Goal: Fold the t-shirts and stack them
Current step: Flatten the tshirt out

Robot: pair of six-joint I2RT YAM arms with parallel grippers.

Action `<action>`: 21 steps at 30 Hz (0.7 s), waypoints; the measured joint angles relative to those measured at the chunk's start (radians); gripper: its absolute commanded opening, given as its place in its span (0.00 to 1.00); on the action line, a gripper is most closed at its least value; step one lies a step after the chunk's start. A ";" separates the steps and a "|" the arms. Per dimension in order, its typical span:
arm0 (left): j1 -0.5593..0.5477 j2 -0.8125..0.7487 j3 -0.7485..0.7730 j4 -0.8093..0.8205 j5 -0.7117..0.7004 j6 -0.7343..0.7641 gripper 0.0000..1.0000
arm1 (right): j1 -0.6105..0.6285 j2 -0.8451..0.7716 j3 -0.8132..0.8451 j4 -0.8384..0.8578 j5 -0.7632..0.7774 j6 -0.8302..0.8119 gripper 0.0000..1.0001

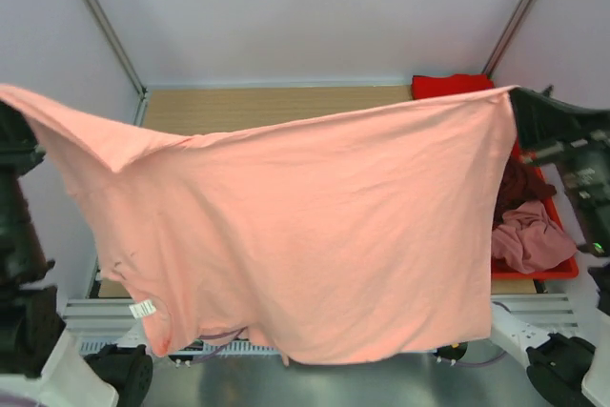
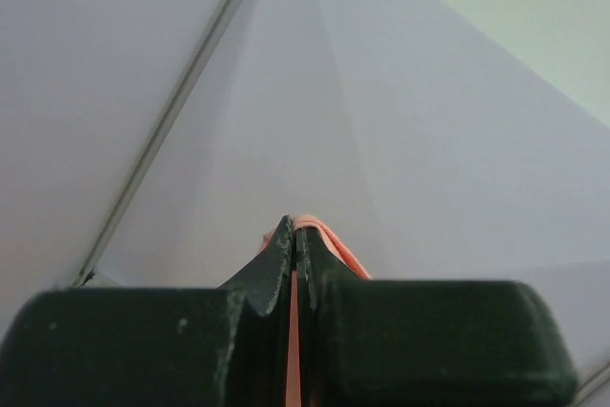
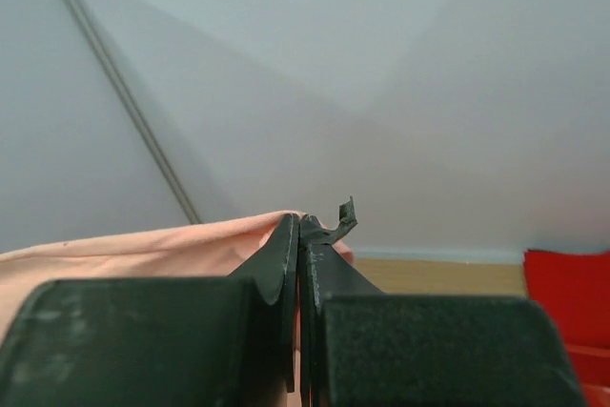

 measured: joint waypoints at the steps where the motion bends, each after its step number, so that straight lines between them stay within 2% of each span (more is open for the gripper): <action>1: 0.000 0.021 -0.031 0.019 0.022 0.010 0.00 | 0.000 0.023 -0.024 0.009 0.019 -0.011 0.01; 4: 0.000 0.104 -0.140 0.080 0.098 0.035 0.00 | 0.000 0.115 -0.136 0.034 0.081 -0.046 0.01; 6: 0.000 0.183 -0.265 0.151 0.138 0.057 0.00 | 0.000 0.193 -0.213 0.064 0.113 -0.071 0.01; 9: -0.001 0.338 -0.433 0.243 0.166 0.113 0.00 | -0.009 0.347 -0.323 0.146 0.148 -0.107 0.01; 13: -0.002 0.591 -0.583 0.325 0.182 0.194 0.00 | -0.052 0.604 -0.438 0.283 0.138 -0.124 0.01; 16: -0.002 0.807 -0.581 0.374 0.199 0.245 0.00 | -0.106 0.794 -0.462 0.372 0.095 -0.111 0.01; 21: -0.002 1.149 -0.381 0.408 0.230 0.303 0.00 | -0.203 1.114 -0.327 0.447 -0.005 -0.077 0.01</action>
